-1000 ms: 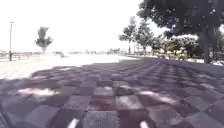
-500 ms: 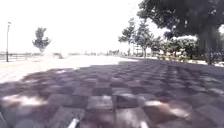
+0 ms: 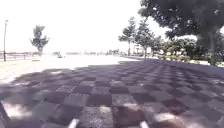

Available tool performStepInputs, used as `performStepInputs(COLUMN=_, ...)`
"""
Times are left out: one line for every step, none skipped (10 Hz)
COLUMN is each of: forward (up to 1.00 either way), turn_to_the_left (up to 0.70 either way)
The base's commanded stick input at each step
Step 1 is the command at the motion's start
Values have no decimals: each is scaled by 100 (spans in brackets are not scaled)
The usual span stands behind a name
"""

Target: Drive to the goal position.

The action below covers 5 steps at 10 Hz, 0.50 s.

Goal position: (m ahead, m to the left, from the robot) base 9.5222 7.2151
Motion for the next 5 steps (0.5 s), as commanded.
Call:
performStepInputs(forward=70, turn_to_the_left=0)
performStepInputs(forward=70, turn_to_the_left=0)
performStepInputs(forward=70, turn_to_the_left=0)
performStepInputs(forward=70, turn_to_the_left=0)
performStepInputs(forward=70, turn_to_the_left=0)
